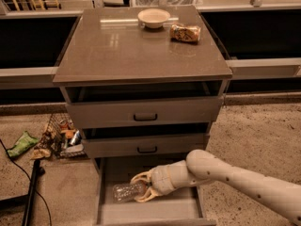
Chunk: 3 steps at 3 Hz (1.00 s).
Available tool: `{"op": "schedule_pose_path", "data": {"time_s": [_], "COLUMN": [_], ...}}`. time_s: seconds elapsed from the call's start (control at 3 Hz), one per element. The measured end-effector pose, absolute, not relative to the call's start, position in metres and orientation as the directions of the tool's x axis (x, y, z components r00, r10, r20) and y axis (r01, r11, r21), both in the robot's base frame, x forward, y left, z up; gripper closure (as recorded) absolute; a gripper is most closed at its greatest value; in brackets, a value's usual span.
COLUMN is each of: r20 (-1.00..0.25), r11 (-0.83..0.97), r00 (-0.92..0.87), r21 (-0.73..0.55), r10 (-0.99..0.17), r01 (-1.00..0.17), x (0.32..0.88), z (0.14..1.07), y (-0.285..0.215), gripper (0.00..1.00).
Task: Pick water bottle from bottom drawer and place on counter
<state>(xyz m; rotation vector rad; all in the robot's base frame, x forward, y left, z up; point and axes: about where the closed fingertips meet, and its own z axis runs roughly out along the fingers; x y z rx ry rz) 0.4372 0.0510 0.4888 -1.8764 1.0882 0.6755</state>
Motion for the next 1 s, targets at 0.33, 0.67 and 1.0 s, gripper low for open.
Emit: {"op": "schedule_pose_path", "data": {"time_s": [0.33, 0.67, 1.0], "r20": [-0.772, -0.713, -0.713], "r11": [-0.293, -0.347, -0.347], "r00": [0.521, 0.58, 0.58], "r21": [-0.436, -0.468, -0.468], "r10": [-0.364, -0.395, -0.395], "r01": [-0.851, -0.812, -0.812], "x": [0.427, 0.411, 0.411], "z": [0.553, 0.62, 0.62], "y": [0.016, -0.007, -0.007], "gripper": [1.0, 1.0, 1.0]}}
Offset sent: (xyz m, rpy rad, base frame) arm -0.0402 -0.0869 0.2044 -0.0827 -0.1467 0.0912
